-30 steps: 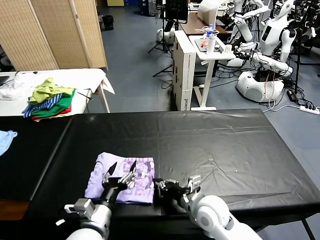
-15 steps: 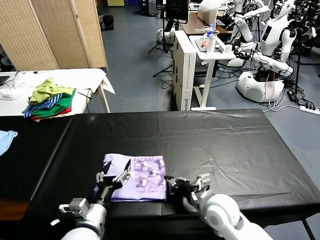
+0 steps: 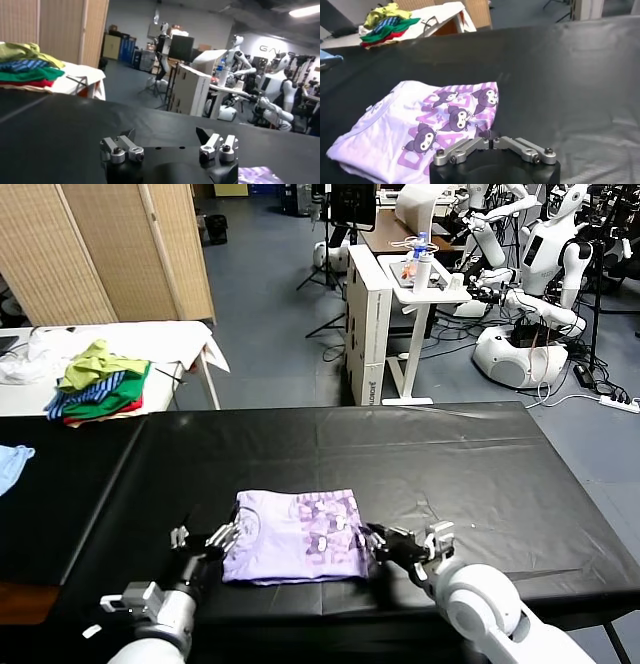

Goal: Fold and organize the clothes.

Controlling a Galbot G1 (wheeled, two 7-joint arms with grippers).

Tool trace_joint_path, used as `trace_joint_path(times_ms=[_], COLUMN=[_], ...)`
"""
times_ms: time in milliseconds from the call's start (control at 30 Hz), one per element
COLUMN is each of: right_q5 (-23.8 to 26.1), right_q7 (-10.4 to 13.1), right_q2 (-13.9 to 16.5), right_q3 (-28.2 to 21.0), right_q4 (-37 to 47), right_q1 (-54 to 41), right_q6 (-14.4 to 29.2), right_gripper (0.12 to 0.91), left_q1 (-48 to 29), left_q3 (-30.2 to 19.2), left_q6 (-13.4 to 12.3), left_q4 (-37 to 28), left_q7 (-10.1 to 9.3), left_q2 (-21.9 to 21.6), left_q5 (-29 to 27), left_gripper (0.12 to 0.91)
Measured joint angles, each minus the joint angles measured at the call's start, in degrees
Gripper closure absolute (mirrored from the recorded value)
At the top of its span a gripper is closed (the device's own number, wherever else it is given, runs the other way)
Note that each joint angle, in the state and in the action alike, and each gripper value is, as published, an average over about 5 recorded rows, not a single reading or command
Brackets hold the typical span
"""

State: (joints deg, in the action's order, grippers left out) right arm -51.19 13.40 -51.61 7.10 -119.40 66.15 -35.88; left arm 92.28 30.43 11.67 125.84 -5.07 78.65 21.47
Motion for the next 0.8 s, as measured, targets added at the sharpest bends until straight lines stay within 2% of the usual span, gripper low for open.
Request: trace_joint_path(times_ms=[200, 300, 400, 600, 800], right_q5=[1.96, 4.12, 6.72, 12.51, 16.39], right_q7=[-1.03, -1.99, -3.01, -4.62, -5.82], right_q2=[1.78, 2.37, 2.8, 2.86, 2.31], right_q3=[2.3, 3.56, 4.92, 8.42, 12.91], right_q4=[-2.07, -2.72, -3.25, -4.99, -7.03], right_q1=[1.64, 2.51, 3.54, 7.1, 14.01], right_q6=[1.07, 2.67, 4.47, 9.33, 15.56], right_gripper=[0.273, 0.145, 0.123, 0.118, 0.118], left_q1=[0.86, 1.63, 2.71, 6.25, 12.07], left_q3=[0.14, 0.27, 0.65, 2.29, 4.99], left_q6=[-1.99, -3.13, -3.86, -2.01, -2.49], left_q4=[0.74, 1.06, 1.46, 3.45, 6.11], left_q7=[-0.17, -0.52, -1.11, -3.28, -4.19], left_q2=[-0.98, -1.59, -2.14, -3.35, -5.85], left_q5=[0.99, 1.15, 1.58, 3.7, 4.89], left_gripper=[0.123, 0.123, 0.123, 0.123, 0.123])
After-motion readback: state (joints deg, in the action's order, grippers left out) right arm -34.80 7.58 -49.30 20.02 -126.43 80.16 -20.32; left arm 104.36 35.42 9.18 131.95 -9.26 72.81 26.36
